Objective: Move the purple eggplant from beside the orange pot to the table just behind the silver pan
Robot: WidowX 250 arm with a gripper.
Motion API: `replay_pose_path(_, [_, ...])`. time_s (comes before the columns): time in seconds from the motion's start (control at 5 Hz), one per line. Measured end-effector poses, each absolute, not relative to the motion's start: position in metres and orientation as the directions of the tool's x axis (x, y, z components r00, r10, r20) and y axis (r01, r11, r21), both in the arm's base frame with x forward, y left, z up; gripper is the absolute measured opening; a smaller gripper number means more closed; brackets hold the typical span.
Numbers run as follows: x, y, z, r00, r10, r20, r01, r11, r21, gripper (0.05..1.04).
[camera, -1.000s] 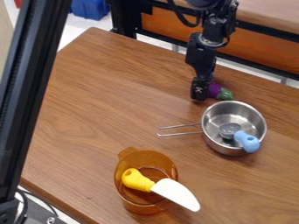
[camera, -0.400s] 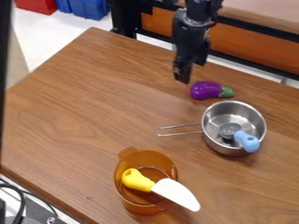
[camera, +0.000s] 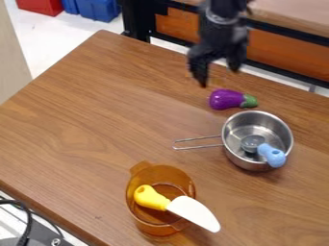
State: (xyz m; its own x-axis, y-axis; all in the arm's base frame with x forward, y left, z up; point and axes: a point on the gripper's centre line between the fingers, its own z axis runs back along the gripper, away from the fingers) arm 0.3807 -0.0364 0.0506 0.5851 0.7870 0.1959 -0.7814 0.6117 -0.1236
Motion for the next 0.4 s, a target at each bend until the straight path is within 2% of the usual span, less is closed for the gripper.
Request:
replay_pose_path(0.2, [0.385,-0.064,0.057,0.759,0.628,0.175,-0.619,0.778,-0.109,0.997])
replay_pose_path(0.4, [0.388,-0.086,0.050,0.882,0.441,0.170,-0.439,0.897,-0.048,0.997])
